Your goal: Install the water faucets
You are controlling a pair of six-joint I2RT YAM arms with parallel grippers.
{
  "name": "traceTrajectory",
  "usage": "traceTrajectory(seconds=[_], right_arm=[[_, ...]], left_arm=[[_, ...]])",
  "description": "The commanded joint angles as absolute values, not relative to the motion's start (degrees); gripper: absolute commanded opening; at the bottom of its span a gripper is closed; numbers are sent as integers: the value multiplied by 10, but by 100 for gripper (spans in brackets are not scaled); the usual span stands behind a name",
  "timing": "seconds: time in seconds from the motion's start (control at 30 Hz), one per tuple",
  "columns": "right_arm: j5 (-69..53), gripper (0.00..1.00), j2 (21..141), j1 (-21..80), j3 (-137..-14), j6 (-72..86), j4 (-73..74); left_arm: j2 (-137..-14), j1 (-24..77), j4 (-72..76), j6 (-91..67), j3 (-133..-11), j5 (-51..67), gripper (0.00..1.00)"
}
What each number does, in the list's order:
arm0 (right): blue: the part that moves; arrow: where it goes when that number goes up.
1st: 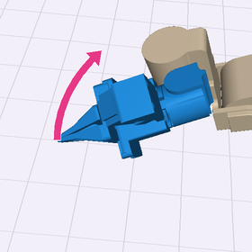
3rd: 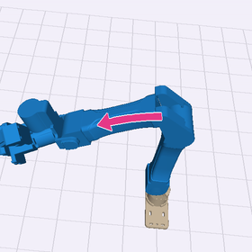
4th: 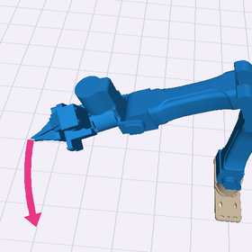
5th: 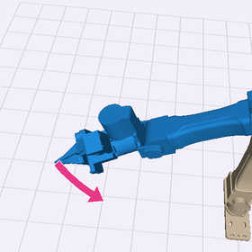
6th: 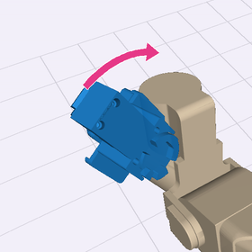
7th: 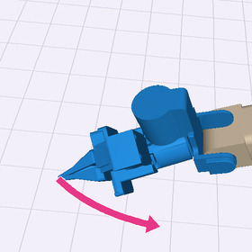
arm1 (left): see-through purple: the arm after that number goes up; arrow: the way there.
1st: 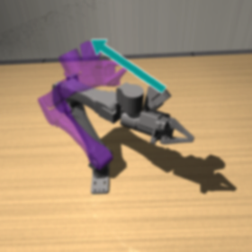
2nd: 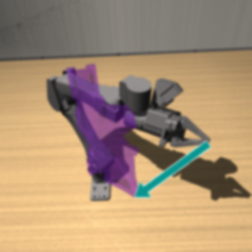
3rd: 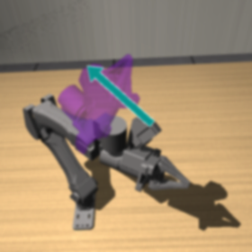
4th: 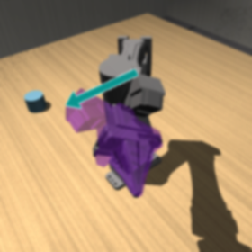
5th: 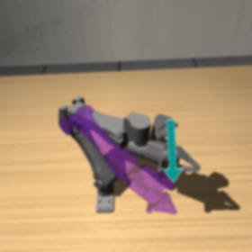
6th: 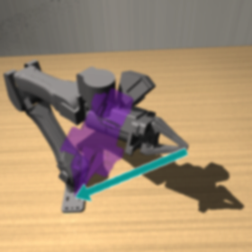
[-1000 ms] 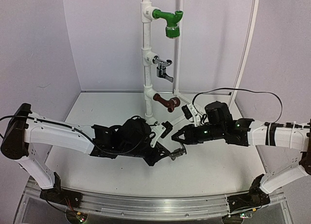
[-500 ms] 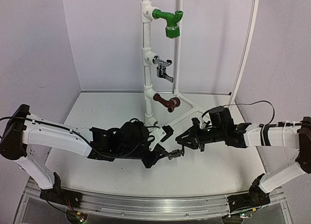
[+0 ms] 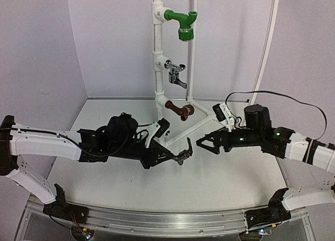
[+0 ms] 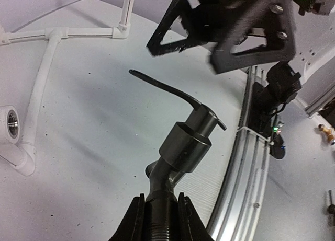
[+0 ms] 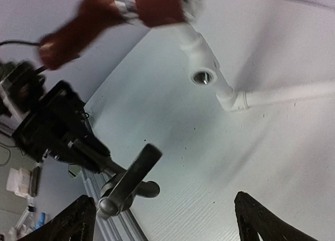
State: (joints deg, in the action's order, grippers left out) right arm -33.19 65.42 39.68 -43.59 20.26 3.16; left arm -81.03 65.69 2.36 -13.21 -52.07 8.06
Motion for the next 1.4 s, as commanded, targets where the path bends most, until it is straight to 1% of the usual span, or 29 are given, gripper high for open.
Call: traceTrajectory(seconds=[0.0,0.13,0.2,0.27,0.33,0.47,0.6,0.7,0.87,0.93,1.07,1.17,1.23,1.27,1.37], right_arm=[[-388,94,580,397,-453,-31,58],[-510,93,576,403,-454,-77,29],[-531,90,593,412,-465,-103,34],[-550,86,611,429,-470,-129,31],[-556,86,630,453,-475,-148,26],[-565,84,667,478,-486,-175,41],[-574,83,678,498,-485,-181,37],[-577,80,689,504,-481,-182,43],[-579,78,677,505,-453,-175,31],[-557,76,671,505,-443,-167,22],[-532,65,679,505,-441,-146,8],[-526,52,689,505,-446,-122,6],[-530,48,695,504,-447,-108,-8],[-531,48,696,504,-444,-101,-14],[-543,62,692,505,-424,-98,-35]], left_arm=[[-794,613,10,-183,-544,285,0],[-817,607,-15,-182,-575,401,0],[-827,607,-17,-179,-589,449,0],[-835,607,-17,-179,-601,473,0],[-841,606,-18,-179,-612,489,0],[-855,606,-23,-182,-627,501,0],[-865,604,-26,-186,-632,501,0],[-863,602,-26,-186,-632,495,0],[-845,592,-27,-186,-624,479,0],[-841,590,-27,-186,-622,475,0],[-834,588,-27,-185,-620,457,0],[-825,586,-27,-186,-617,433,0],[-816,585,-25,-186,-613,413,0],[-812,585,-25,-186,-612,407,0],[-803,582,-23,-182,-609,405,0]])
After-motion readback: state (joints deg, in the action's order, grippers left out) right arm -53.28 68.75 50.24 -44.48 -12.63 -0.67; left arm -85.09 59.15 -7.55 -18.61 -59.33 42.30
